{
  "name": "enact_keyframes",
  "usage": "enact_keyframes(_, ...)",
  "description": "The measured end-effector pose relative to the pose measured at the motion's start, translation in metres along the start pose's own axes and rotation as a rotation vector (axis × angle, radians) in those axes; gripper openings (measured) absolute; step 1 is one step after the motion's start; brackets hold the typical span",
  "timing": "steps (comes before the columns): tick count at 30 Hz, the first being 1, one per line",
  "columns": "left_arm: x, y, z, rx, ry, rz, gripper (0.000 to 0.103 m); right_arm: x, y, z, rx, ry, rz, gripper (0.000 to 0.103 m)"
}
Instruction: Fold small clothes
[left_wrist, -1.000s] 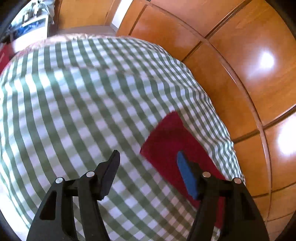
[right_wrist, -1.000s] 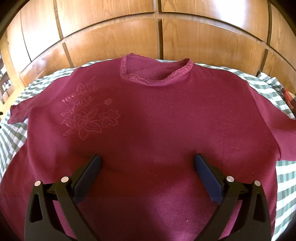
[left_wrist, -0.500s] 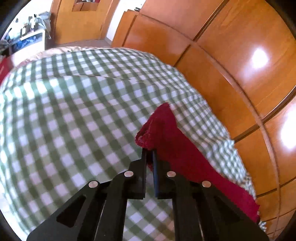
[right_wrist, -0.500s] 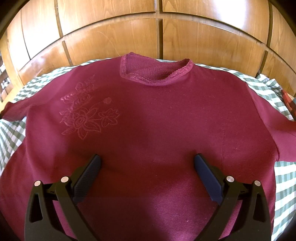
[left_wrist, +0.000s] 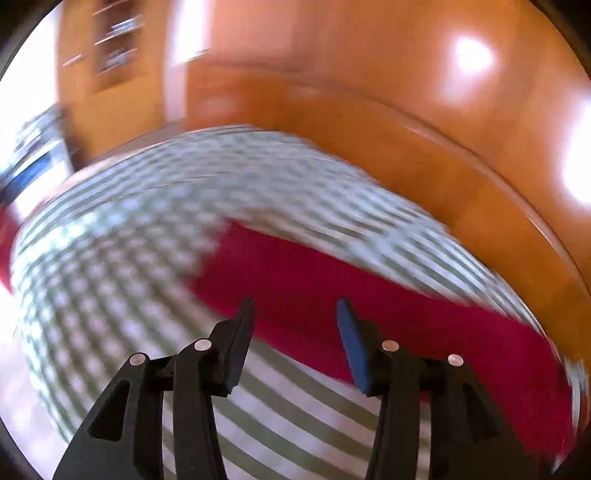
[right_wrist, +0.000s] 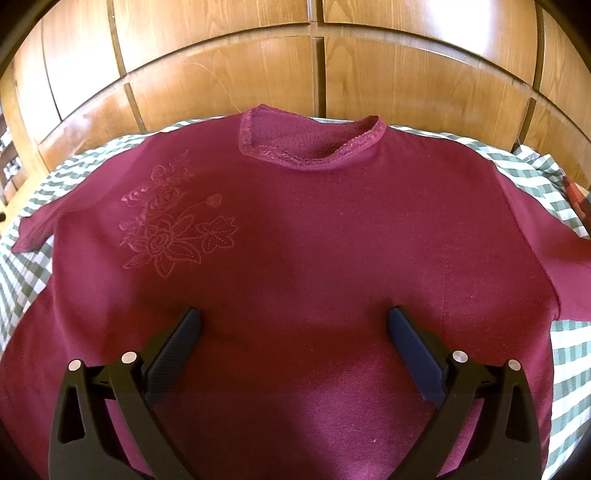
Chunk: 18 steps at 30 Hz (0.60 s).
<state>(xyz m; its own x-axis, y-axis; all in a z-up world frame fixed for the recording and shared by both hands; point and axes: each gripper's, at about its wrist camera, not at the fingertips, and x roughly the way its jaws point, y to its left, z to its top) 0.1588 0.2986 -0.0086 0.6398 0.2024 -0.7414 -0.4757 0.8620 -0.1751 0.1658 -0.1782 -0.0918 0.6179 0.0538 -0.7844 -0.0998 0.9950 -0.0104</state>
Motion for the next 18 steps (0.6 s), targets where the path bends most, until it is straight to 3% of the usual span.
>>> enact_keyframes(4, -0.028, -0.074, -0.053, 0.213, 0.055, -0.246, 0.045, -0.001, -0.001, 0.0, 0.005, -0.002, 0.007, 0.1)
enact_keyframes(7, -0.044, -0.102, -0.1, 0.286, 0.171, -0.44, 0.048, -0.002, -0.002, 0.0, 0.011, -0.004, 0.018, 0.1)
enact_keyframes(10, -0.058, -0.098, -0.135, 0.304, 0.229, -0.477, 0.057, -0.004, -0.002, 0.0, 0.015, 0.0, 0.026, 0.1)
enact_keyframes(15, -0.069, -0.051, -0.163, 0.192, 0.328, -0.547, 0.058, -0.023, -0.01, -0.001, 0.047, 0.028, 0.086, 0.1)
enact_keyframes(18, -0.081, -0.034, -0.179, 0.163, 0.357, -0.668, 0.058, -0.043, -0.022, -0.009, 0.091, 0.016, 0.124, 0.099)
